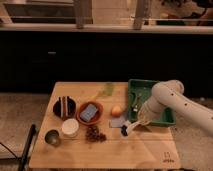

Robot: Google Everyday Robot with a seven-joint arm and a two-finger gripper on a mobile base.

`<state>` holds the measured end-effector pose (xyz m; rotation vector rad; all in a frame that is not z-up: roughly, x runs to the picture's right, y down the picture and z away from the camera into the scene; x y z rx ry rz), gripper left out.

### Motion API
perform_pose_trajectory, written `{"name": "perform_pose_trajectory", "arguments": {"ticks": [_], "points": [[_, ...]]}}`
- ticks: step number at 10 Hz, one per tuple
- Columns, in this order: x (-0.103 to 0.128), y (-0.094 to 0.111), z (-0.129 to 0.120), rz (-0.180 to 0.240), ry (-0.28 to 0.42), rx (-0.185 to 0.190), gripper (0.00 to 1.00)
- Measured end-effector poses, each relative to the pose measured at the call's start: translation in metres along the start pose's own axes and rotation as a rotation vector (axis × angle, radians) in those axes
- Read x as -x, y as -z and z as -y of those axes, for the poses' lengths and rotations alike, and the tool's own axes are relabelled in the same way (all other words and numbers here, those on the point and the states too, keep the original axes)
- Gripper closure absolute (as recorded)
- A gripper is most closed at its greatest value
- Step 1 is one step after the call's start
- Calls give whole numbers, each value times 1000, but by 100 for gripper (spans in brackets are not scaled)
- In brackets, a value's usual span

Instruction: Place brush in table surface

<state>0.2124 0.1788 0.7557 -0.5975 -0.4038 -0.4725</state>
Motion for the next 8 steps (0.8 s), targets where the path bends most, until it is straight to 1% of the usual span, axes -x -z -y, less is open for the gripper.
{"name": "perform_pose_trajectory", "arguments": {"ticks": [3,6,8], "points": [[4,-14,-7,30,-2,18,100],[11,-20,-10,57,4,27,100],[10,-29,-15,78,2,45,100]]}}
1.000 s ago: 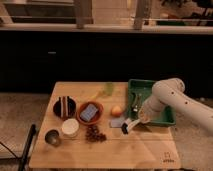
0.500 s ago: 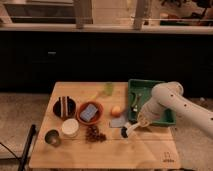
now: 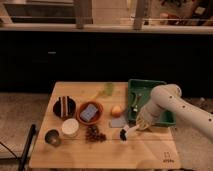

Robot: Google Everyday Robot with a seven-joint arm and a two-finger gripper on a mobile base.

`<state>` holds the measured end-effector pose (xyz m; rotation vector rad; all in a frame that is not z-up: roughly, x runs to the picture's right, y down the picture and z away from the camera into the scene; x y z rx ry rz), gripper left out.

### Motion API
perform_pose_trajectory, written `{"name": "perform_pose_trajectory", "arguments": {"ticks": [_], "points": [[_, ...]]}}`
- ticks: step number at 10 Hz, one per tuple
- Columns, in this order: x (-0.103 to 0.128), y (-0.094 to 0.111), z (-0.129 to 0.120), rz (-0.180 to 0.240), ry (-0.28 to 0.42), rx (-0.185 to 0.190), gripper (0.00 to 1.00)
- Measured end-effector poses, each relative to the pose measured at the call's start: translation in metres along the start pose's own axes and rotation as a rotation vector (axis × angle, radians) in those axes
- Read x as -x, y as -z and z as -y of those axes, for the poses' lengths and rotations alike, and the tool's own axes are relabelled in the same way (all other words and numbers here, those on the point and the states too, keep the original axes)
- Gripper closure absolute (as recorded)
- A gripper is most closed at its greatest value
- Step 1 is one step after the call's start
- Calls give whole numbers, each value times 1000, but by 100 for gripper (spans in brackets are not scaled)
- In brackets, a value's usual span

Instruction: Place brush in table surface

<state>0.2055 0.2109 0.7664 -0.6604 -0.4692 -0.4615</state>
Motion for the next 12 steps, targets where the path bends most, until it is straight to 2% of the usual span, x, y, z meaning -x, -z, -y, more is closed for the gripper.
{"name": "perform_pose_trajectory", "arguments": {"ticks": [1,6,12], "points": [[0,-8,-2,15,3,10,100],[-2,-19,-11,54,6,37,100],[-7,-25,-20,80,-8,47,100]]}}
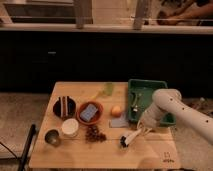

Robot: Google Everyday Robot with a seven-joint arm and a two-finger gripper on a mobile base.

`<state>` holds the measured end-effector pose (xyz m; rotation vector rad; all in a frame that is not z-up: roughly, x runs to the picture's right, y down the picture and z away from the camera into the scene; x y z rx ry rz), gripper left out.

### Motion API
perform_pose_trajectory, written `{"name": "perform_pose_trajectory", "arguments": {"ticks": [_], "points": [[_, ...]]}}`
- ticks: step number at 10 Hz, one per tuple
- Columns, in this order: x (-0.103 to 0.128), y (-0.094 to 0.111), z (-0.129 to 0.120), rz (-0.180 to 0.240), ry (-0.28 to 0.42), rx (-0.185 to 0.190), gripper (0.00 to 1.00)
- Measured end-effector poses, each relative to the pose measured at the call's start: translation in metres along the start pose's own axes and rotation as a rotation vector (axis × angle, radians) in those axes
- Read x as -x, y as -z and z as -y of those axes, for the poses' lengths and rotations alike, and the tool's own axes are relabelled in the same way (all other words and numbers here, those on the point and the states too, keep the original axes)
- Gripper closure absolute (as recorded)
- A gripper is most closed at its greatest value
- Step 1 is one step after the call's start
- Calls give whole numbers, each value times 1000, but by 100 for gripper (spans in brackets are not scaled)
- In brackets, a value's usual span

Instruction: Place brush in table surface

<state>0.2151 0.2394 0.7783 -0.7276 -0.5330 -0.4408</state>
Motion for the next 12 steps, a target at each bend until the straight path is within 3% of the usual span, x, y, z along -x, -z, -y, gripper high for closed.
{"name": "perform_pose_trajectory", "arguments": {"ticks": [10,12], "points": [[-10,-4,-16,24,-26,6,100],[-11,-5,-19,26,-30,7,93]]}}
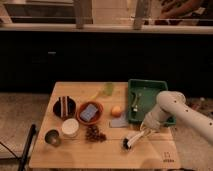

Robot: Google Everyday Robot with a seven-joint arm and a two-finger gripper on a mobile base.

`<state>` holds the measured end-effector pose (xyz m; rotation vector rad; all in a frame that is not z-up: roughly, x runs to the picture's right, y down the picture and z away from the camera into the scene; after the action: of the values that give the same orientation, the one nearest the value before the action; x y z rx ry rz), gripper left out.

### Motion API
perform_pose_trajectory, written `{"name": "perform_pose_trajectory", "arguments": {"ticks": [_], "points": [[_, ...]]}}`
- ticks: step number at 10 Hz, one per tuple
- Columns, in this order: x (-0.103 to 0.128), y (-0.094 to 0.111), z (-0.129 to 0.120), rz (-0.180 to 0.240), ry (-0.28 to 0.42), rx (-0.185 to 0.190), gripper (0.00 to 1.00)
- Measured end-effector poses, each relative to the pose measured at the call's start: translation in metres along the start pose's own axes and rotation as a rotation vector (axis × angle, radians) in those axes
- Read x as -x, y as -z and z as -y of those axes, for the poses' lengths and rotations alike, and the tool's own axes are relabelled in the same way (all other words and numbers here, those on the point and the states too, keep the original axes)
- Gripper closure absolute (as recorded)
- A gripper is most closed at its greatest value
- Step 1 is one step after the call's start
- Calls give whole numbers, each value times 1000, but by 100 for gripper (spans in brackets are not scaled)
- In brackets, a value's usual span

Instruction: Place brush in table surface

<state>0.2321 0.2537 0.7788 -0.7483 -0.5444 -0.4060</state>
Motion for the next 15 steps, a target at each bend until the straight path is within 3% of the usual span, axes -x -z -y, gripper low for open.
{"name": "perform_pose_trajectory", "arguments": {"ticks": [3,6,8,10,12,14,15], "points": [[-3,-1,-5,5,-10,1,88],[-5,-2,-9,7,-18,0,67],[-7,-3,-13,9,-22,1,48],[-8,-4,-15,10,-26,-2,41],[-10,-5,-18,16,-34,-4,52],[-12,-6,-21,21,-41,-6,70],[-13,-7,-23,22,-42,-5,72]]}}
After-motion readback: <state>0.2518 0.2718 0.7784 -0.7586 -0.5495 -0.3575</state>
